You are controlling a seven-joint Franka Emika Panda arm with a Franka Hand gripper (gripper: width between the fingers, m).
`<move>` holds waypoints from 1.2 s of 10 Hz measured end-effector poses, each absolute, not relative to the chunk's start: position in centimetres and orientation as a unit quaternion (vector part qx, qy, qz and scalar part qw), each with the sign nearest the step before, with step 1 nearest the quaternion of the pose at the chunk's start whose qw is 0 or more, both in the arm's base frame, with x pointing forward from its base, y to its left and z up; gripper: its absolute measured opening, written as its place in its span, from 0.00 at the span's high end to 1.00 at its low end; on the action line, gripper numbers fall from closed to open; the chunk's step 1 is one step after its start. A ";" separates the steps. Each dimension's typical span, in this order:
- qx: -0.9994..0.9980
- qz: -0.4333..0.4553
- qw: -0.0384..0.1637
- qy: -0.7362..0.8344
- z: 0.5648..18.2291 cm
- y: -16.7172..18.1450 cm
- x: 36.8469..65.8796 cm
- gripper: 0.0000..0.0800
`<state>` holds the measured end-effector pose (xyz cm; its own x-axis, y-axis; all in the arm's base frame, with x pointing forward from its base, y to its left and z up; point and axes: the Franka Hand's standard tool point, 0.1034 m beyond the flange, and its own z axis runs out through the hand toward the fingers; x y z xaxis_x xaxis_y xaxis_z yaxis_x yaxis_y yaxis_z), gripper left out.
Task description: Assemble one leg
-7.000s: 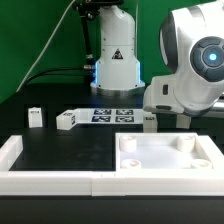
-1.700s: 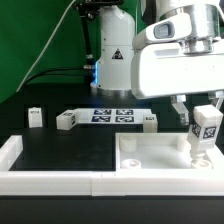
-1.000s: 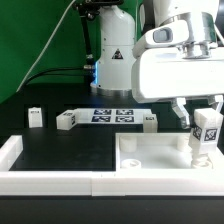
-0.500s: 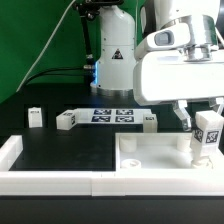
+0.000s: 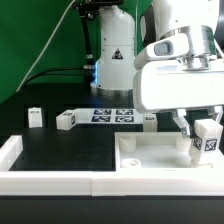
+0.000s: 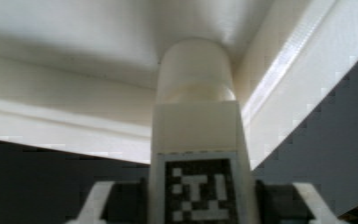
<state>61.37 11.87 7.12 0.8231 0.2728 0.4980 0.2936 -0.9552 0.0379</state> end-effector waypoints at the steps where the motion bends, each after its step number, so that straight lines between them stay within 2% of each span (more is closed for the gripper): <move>1: -0.955 -0.258 0.020 -0.148 7.1 11.9 61.4 0.64; 2: -0.955 -0.258 0.020 -0.148 7.1 11.9 61.4 0.64; 3: -0.955 -0.258 0.020 -0.148 7.1 11.9 61.4 0.37; 4: -0.955 -0.258 0.020 -0.148 7.1 11.9 61.4 0.37; 5: -0.955 -0.258 0.020 -0.148 7.1 11.9 61.4 0.23; 8: -0.956 -0.253 0.020 -0.148 7.2 11.8 61.4 0.19; 10: -0.958 -0.244 0.022 -0.150 9.2 11.8 62.0 0.19; 12: -0.960 -0.233 0.021 -0.151 10.4 11.3 62.6 0.19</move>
Offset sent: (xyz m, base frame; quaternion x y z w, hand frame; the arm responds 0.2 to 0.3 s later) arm 0.0000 0.0000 0.0000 0.0000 0.0000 0.0000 1.0000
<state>62.65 11.35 10.43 0.8458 0.2800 0.4540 0.2996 -0.9536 0.0299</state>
